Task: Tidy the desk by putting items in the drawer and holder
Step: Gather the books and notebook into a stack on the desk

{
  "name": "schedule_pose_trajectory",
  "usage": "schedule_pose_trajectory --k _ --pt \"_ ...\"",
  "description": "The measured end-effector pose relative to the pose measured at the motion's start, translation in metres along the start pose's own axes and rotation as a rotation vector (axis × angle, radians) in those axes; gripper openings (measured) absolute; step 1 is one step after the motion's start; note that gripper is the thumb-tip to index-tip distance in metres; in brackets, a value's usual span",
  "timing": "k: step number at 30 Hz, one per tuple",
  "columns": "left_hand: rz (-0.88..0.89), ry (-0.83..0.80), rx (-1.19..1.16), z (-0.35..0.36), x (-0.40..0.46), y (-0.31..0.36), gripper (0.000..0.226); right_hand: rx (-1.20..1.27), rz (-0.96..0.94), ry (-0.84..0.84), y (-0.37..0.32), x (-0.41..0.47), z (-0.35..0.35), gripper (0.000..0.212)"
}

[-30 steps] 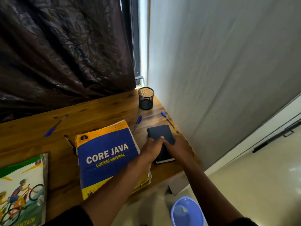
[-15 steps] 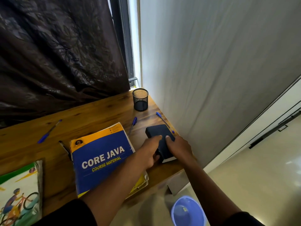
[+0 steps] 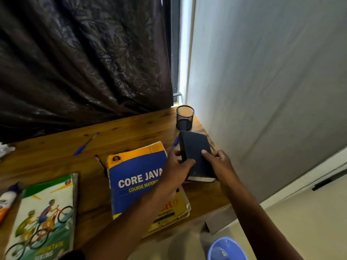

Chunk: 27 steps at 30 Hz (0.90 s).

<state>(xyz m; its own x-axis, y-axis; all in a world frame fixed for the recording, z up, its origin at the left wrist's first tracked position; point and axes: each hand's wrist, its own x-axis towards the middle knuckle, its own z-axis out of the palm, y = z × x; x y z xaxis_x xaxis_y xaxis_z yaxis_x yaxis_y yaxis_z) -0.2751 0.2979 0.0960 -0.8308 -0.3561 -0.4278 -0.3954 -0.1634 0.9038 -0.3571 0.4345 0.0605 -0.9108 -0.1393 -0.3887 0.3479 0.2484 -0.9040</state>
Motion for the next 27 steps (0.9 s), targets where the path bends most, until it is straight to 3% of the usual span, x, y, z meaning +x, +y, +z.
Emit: schedule_pose_trajectory --k 12,19,27 --pt "-0.052 0.204 0.022 -0.137 -0.036 -0.042 0.025 -0.377 -0.215 -0.282 -0.008 -0.03 0.109 0.045" --pt "-0.015 0.322 0.287 -0.162 -0.047 -0.066 0.023 -0.645 -0.461 -0.254 0.008 -0.05 0.137 0.04" --pt "0.021 0.393 0.525 -0.161 -0.062 -0.074 0.028 -0.894 -0.582 -0.171 0.026 -0.061 0.143 0.043"
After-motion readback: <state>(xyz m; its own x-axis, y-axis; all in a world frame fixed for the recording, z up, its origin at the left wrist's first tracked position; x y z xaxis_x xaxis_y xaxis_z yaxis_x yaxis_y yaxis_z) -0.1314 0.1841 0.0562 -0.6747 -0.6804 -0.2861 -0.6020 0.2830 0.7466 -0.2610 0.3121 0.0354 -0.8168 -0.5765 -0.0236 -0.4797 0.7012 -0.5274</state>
